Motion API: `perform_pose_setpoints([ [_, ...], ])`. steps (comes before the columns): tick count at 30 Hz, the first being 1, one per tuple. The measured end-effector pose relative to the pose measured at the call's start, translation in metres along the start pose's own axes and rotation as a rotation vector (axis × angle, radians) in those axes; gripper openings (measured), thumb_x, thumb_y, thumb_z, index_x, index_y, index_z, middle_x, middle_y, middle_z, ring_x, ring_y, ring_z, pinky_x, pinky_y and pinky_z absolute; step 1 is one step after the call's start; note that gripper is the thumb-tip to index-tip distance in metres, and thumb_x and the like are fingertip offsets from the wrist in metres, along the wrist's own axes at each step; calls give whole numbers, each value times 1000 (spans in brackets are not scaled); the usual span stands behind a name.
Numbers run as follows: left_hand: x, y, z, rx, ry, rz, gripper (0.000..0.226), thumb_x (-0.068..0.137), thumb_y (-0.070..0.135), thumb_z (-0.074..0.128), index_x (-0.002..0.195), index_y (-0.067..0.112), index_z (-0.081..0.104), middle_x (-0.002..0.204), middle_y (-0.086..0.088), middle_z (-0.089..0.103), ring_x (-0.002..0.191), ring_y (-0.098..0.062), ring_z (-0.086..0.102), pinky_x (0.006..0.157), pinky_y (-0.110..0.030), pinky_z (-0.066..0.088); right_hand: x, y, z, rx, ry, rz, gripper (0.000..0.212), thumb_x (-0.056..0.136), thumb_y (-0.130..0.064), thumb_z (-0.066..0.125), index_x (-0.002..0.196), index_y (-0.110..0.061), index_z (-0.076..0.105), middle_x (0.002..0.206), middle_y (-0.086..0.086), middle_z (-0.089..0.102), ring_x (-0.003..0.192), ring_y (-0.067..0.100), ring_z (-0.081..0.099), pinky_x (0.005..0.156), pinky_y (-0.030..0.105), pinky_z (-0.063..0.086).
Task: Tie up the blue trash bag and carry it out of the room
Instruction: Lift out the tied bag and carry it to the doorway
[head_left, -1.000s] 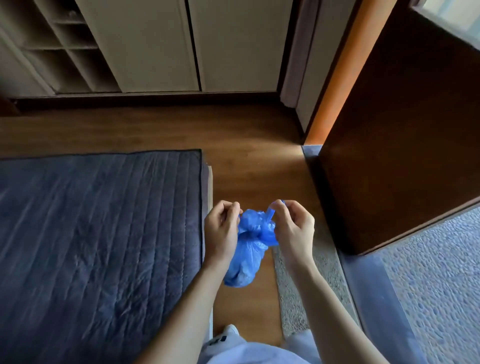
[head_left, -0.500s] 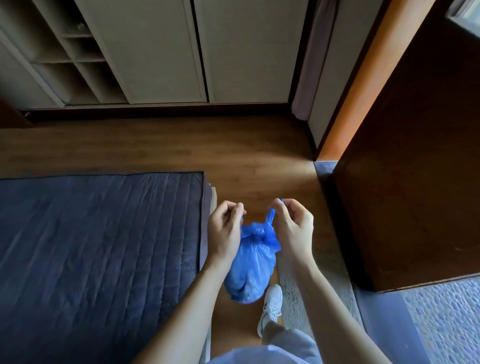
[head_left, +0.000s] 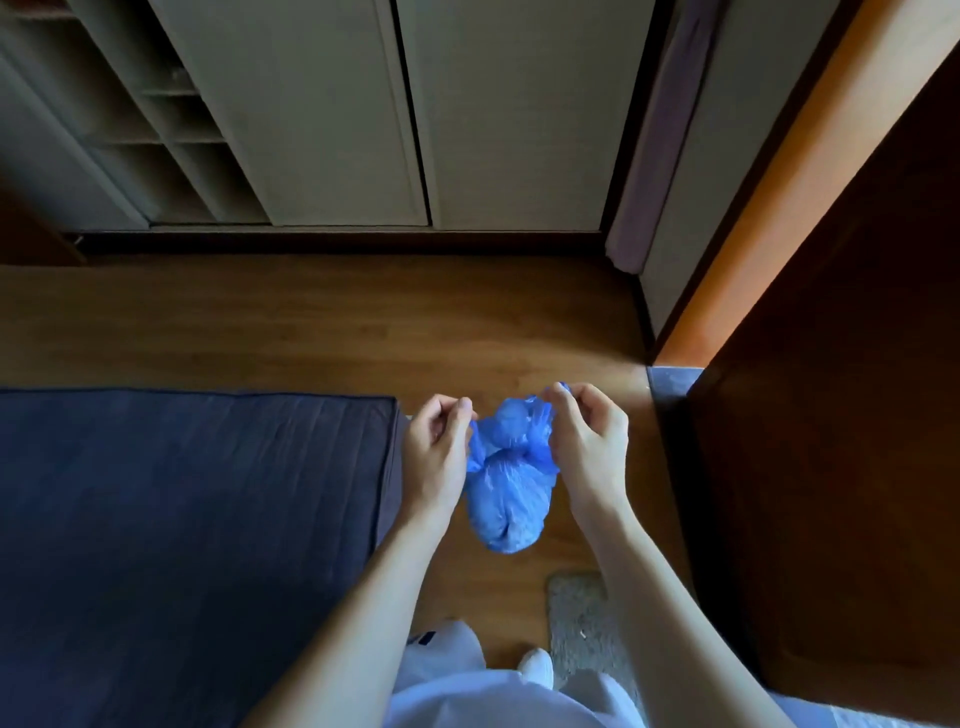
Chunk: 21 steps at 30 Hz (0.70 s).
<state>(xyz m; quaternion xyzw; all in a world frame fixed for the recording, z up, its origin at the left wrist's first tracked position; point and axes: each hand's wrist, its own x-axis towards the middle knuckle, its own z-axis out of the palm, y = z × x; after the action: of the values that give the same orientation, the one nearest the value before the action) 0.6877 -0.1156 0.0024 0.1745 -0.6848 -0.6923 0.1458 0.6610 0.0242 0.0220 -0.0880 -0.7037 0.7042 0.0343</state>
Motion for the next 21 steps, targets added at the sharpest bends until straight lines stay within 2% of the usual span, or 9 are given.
perform_pose_setpoints([
  [3, 33, -4, 6, 29, 10, 2, 24, 89, 27, 57, 69, 14, 57, 51, 15, 53, 53, -4, 44, 55, -30, 33, 36, 0, 16, 1, -10, 20, 38, 88, -27, 59, 80, 9, 54, 62, 12, 39, 59, 23, 32, 54, 37, 28],
  [9, 111, -17, 18, 19, 37, -45, 26, 96, 17, 58, 71, 9, 58, 52, 16, 53, 54, -2, 45, 56, -26, 34, 107, 8, 57, -32, -49, 46, 36, 91, -22, 59, 76, 9, 51, 59, 9, 36, 57, 21, 30, 51, 31, 26],
  [11, 146, -20, 22, -9, 38, -56, 26, 93, 22, 60, 69, 13, 58, 54, 15, 53, 56, -4, 45, 57, -27, 34, 138, 7, 76, -32, -59, 51, 40, 92, -22, 60, 76, 12, 47, 59, 10, 34, 57, 21, 29, 50, 33, 25],
  [13, 187, -20, 25, -19, 40, -42, 27, 92, 23, 59, 70, 6, 56, 51, 14, 48, 54, -6, 41, 55, -27, 32, 173, 5, 97, -27, -66, 56, 41, 91, -24, 60, 77, 12, 48, 60, 11, 34, 58, 22, 29, 52, 36, 26],
  [16, 249, -13, 28, -24, 61, -26, 30, 93, 20, 58, 75, -4, 53, 49, 14, 43, 51, -5, 38, 52, -28, 30, 227, -7, 135, -43, -87, 58, 30, 93, -25, 60, 71, -5, 62, 57, 7, 38, 56, 22, 32, 52, 35, 27],
  [18, 288, -9, 27, -33, 74, -20, 33, 90, 23, 57, 76, -6, 52, 53, 12, 44, 53, -7, 38, 53, -29, 31, 259, -15, 162, -49, -96, 43, 34, 94, -25, 59, 62, -14, 56, 56, 4, 37, 56, 20, 32, 52, 36, 28],
  [21, 345, -4, 21, -49, 95, -10, 37, 85, 29, 57, 76, -7, 54, 52, 12, 42, 54, -8, 37, 52, -30, 30, 300, -24, 200, -26, -95, 5, 36, 95, -25, 58, 70, 1, 52, 59, 7, 35, 58, 21, 30, 55, 39, 28],
])
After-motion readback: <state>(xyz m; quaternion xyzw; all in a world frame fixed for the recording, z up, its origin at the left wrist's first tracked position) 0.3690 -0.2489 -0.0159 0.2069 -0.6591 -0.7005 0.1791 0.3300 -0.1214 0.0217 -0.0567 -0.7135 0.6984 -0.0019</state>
